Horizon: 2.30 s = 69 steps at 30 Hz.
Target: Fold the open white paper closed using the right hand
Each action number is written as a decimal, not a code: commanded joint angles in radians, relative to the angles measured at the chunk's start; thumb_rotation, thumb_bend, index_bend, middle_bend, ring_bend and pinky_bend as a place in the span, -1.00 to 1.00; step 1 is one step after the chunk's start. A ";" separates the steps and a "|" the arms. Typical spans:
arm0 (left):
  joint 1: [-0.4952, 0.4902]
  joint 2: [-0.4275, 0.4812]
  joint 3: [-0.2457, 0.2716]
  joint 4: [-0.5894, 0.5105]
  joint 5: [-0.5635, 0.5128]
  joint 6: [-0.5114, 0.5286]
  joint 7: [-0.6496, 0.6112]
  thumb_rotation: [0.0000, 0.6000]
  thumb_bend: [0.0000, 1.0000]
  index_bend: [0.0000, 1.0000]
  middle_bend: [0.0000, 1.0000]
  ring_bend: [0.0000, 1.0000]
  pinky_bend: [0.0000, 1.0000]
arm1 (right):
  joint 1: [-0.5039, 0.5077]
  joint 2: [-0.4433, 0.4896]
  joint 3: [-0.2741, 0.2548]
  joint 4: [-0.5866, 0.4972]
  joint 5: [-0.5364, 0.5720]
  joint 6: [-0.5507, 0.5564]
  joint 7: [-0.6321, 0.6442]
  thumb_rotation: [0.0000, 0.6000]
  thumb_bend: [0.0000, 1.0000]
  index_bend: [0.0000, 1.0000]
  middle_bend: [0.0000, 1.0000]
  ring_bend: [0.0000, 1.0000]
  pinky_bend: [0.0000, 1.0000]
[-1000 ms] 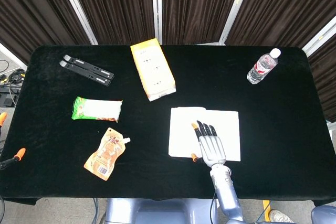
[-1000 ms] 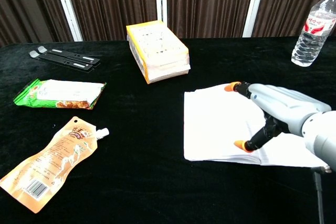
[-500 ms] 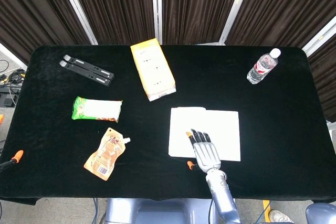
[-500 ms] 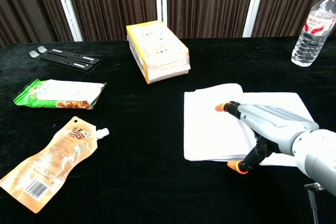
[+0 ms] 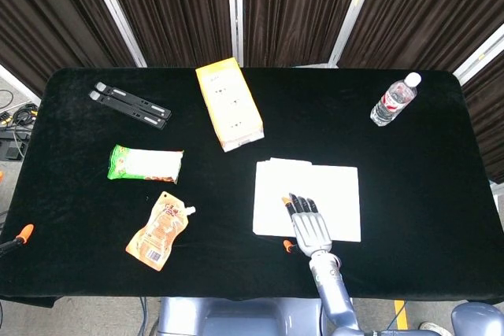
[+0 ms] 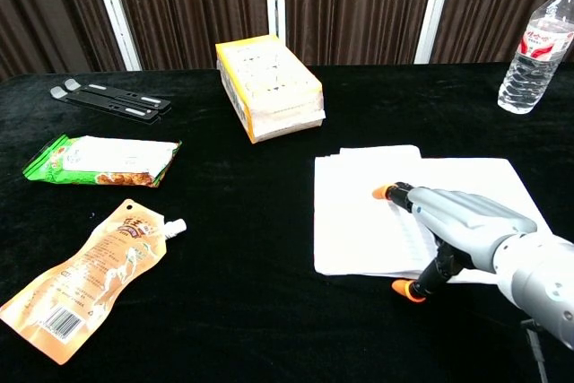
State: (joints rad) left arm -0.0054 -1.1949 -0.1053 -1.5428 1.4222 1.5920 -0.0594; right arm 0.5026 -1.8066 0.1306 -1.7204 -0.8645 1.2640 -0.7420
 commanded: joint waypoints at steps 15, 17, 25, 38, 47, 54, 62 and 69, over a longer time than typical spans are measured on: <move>0.002 -0.006 -0.011 0.014 -0.024 -0.010 -0.010 1.00 -0.58 -1.00 -1.00 -1.00 -1.00 | -0.032 -0.083 -0.040 0.178 -0.180 0.022 0.158 1.00 -0.69 -1.00 -1.00 -1.00 -1.00; 0.002 -0.006 -0.012 0.015 -0.025 -0.009 -0.013 1.00 -0.58 -1.00 -1.00 -1.00 -1.00 | -0.036 -0.084 -0.043 0.175 -0.177 0.017 0.153 1.00 -0.69 -1.00 -1.00 -1.00 -1.00; 0.004 -0.007 -0.014 0.017 -0.022 -0.004 -0.018 1.00 -0.58 -1.00 -1.00 -1.00 -1.00 | -0.046 -0.106 -0.046 0.211 -0.201 0.015 0.156 1.00 -0.69 -1.00 -1.00 -1.00 -1.00; 0.007 -0.013 -0.018 0.025 -0.022 0.001 -0.029 1.00 -0.58 -1.00 -1.00 -1.00 -1.00 | -0.081 -0.234 -0.040 0.476 -0.428 0.172 0.334 1.00 -0.61 -1.00 -1.00 -1.00 -1.00; 0.008 -0.017 -0.015 0.021 -0.013 0.007 -0.022 1.00 -0.58 -1.00 -1.00 -1.00 -1.00 | -0.118 -0.254 0.011 0.506 -0.443 0.219 0.386 1.00 -0.40 -1.00 -1.00 -1.00 -1.00; 0.006 -0.019 -0.015 0.019 -0.008 0.008 -0.014 1.00 -0.58 -1.00 -1.00 -1.00 -1.00 | -0.143 -0.218 0.058 0.444 -0.440 0.264 0.348 1.00 -0.38 -1.00 -1.00 -1.00 -1.00; 0.009 -0.016 -0.012 0.001 0.011 0.026 -0.005 1.00 -0.58 -1.00 -1.00 -1.00 -1.00 | -0.200 -0.077 0.104 0.317 -0.437 0.331 0.309 1.00 -0.39 -1.00 -1.00 -1.00 -1.00; 0.008 -0.016 -0.005 -0.028 0.034 0.038 0.029 1.00 -0.58 -1.00 -1.00 -1.00 -1.00 | -0.245 0.027 0.126 0.265 -0.398 0.323 0.332 1.00 -0.39 -1.00 -1.00 -1.00 -1.00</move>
State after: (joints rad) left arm 0.0030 -1.2109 -0.1120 -1.5677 1.4539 1.6282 -0.0344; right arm 0.2695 -1.7945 0.2505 -1.4450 -1.2715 1.5872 -0.4180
